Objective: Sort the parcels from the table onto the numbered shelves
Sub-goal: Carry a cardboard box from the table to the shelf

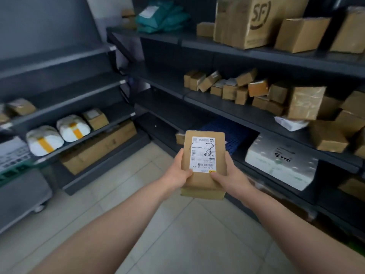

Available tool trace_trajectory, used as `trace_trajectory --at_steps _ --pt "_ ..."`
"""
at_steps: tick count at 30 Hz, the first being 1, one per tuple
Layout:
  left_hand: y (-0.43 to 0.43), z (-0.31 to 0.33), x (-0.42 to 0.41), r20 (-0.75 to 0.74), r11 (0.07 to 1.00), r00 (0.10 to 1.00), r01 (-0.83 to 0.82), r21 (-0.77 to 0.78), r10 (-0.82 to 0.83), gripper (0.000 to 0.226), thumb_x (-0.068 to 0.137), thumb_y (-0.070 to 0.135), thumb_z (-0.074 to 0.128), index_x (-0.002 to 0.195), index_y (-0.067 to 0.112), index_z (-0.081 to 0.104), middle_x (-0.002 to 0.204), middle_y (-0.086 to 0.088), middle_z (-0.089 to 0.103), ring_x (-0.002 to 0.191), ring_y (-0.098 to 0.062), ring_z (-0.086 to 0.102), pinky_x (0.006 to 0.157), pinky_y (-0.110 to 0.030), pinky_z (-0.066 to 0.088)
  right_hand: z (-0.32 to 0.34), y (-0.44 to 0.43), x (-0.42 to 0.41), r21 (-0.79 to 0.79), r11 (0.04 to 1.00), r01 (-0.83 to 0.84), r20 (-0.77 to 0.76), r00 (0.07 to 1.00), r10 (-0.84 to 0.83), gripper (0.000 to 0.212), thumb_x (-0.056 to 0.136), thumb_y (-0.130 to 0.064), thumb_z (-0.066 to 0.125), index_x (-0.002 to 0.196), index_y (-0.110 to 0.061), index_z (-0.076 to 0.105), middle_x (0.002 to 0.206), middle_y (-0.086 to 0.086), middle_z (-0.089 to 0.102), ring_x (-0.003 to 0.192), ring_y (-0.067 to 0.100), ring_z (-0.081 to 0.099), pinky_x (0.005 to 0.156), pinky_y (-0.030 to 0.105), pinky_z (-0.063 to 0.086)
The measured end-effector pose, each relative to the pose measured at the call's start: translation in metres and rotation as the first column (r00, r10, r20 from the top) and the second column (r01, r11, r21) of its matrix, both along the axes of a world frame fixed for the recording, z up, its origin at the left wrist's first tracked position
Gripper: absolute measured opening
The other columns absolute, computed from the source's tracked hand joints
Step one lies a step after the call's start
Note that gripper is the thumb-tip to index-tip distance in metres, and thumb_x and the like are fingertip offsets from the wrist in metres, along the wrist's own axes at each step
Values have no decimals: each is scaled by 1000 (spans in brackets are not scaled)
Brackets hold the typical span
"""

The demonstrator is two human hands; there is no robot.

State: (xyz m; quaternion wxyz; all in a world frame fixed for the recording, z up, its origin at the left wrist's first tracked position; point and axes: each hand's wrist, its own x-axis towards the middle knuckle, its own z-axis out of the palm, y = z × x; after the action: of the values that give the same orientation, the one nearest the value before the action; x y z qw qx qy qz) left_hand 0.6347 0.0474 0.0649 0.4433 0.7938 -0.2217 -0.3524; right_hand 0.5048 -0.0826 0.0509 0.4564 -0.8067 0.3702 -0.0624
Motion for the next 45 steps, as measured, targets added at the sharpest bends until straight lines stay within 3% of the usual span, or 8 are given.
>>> trace_trajectory --at_steps 7,11,15,21,25,33,38,45 --pt "78 -13 111 -37 990 989 -141 -8 141 76 96 11 55 153 39 14 138 1 53 121 -21 52 105 -41 43 -13 58 130 -5 992 -128 0 992 128 74 84 -40 63 141 -49 16 92 -35 44 80 -2 47 72 24 38" --pt "118 -21 159 -58 970 968 -245 -2 244 78 96 11 56 153 39 11 138 0 52 120 -22 53 104 -42 44 -20 90 192 44 981 -188 3 982 188 82 84 -37 63 147 -47 10 100 -26 45 93 6 48 81 28 39" --pt "147 -33 202 -104 943 938 -333 1 332 78 96 9 56 153 38 12 126 0 58 111 -21 57 94 -37 50 -25 111 245 59 967 -249 9 969 248 75 86 -30 65 145 -43 20 89 -31 43 74 -8 46 59 11 33" --pt "161 -50 263 -142 901 890 -432 32 432 77 95 11 55 152 41 13 128 5 56 108 -17 58 78 -30 50 -35 119 323 144 920 -365 -22 928 372 82 89 -28 61 150 -43 8 120 -17 52 93 5 50 63 14 35" --pt "147 -57 319 -149 879 866 -470 81 477 79 95 12 56 153 40 10 131 4 52 106 -17 57 70 -26 48 -43 104 384 150 900 -409 -19 909 416 84 88 -28 62 150 -44 8 136 -16 51 110 11 54 90 30 44" --pt "74 -58 451 -167 832 815 -541 122 555 80 96 13 56 153 41 6 145 0 43 120 -25 52 102 -46 46 -51 30 536 171 864 -474 -95 865 493 85 89 -29 61 150 -43 4 140 -13 50 118 19 54 99 42 45" --pt "37 -64 523 -207 783 756 -611 116 621 81 96 12 55 153 41 5 144 1 43 120 -25 51 102 -48 46 -58 -8 623 165 852 -498 -123 846 518 84 88 -30 60 149 -47 4 135 -13 52 109 18 56 88 35 47" --pt "11 -89 610 -258 776 734 -617 132 628 72 97 8 53 150 40 16 102 20 47 106 -18 53 90 -40 50 -87 -28 716 222 862 -457 -136 860 491 74 90 -23 58 144 -51 16 118 -19 52 90 7 48 71 28 38"
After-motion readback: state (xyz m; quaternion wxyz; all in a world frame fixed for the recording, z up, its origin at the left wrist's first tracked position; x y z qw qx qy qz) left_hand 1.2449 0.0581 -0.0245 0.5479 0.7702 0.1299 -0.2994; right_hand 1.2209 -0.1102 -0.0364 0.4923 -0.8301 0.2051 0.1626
